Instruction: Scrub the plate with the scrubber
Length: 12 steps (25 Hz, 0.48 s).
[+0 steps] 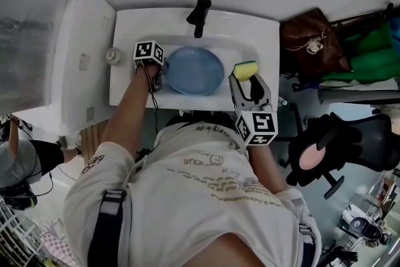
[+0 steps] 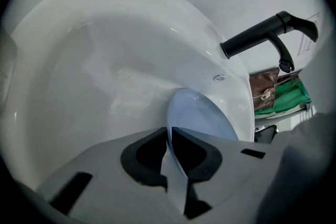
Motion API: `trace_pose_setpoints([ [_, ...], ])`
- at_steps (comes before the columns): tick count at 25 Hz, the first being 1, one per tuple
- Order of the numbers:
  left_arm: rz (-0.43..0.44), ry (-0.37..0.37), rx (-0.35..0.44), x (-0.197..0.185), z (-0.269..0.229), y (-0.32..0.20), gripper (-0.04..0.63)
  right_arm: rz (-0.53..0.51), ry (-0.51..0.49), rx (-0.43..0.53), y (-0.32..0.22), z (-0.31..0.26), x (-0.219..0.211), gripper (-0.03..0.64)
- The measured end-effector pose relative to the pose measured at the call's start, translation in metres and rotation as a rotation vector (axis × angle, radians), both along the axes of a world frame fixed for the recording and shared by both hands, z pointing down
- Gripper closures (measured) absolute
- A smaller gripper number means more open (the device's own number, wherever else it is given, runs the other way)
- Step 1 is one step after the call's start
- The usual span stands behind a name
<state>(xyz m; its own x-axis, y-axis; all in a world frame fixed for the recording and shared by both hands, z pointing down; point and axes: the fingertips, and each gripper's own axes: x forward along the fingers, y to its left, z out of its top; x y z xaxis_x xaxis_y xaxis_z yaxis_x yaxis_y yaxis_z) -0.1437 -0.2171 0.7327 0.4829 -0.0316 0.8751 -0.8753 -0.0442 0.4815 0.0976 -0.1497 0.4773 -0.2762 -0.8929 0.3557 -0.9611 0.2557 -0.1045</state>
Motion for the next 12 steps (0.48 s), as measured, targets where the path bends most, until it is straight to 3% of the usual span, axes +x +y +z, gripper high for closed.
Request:
trace_pose_setpoints([
  [6,-0.069,0.056,0.048,-0.005,-0.012,0.005,0.555,-0.078,0.01,-0.043,0.0,0.009,-0.021,0.399],
  [12,-0.078,0.108,0.138,0.002,-0.033,0.007,0.557,-0.188,0.074,-0.247,0.004,0.054,-0.045,0.399],
])
